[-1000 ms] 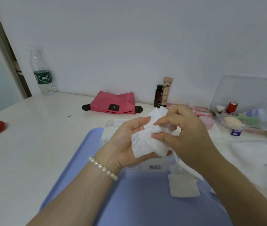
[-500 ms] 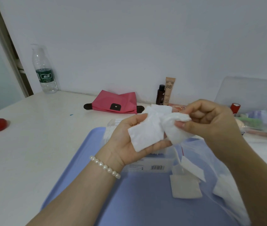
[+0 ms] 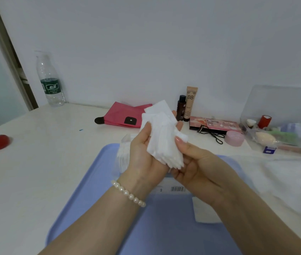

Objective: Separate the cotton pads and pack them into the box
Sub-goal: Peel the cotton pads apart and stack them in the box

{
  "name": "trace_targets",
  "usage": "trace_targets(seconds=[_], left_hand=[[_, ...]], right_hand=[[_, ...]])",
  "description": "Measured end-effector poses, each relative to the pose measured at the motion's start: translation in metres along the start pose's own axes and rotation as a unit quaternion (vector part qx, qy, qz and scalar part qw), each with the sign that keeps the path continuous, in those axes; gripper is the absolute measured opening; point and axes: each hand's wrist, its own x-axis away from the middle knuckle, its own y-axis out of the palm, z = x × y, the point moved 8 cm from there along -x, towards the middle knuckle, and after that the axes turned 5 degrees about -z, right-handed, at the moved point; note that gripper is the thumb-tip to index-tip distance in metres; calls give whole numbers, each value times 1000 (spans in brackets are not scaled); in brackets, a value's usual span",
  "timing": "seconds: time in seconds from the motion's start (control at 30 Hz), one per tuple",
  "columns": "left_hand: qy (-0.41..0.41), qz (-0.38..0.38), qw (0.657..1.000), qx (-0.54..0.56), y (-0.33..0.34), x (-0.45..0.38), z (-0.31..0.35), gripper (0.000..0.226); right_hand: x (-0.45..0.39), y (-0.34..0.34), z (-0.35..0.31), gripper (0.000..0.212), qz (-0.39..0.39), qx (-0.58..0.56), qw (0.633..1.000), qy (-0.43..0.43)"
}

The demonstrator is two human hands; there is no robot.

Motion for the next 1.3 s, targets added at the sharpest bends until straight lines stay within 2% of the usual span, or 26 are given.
trace_targets(seconds=[0.07,0.23,0.33,0.43,0.63,0.8,0.97,1.07,1.17,1.3], left_hand=[[-6,5,1000,0,1,1,-3,50],[11,12,1000,-17,7,4,-3,47],[12,-3,1000,-29,12,6,-4,48],[-1,-8,999,-36,11,5,-7,51],[-5,5,1000,-7,12,6,-8,45],[-3,18,1000,-15,7,4,-10,48],[29,49,997,-47,0,4,-6,56],[39,65,996,-54,-1,6,-5,51],[41,74,994,-66,0,7,-2,51],[76,78,993,-53,1,5,16,42]], right_hand=[[0,-3,0,38,22,9,1000,-8],[0,-6,-1,50,49,24,998,-32],[0,-8,-2,40,61,39,996,-54],[2,-10,-6,41,90,69,990,-85],[5,-12,-14,22,127,91,979,-133],[10,-15,-19,16,188,157,952,-185],[7,-13,-13,20,195,225,942,-157],[5,-10,-12,19,178,267,937,-138],[6,-8,-12,16,156,228,952,-133],[15,-19,-33,8,190,135,954,-187]])
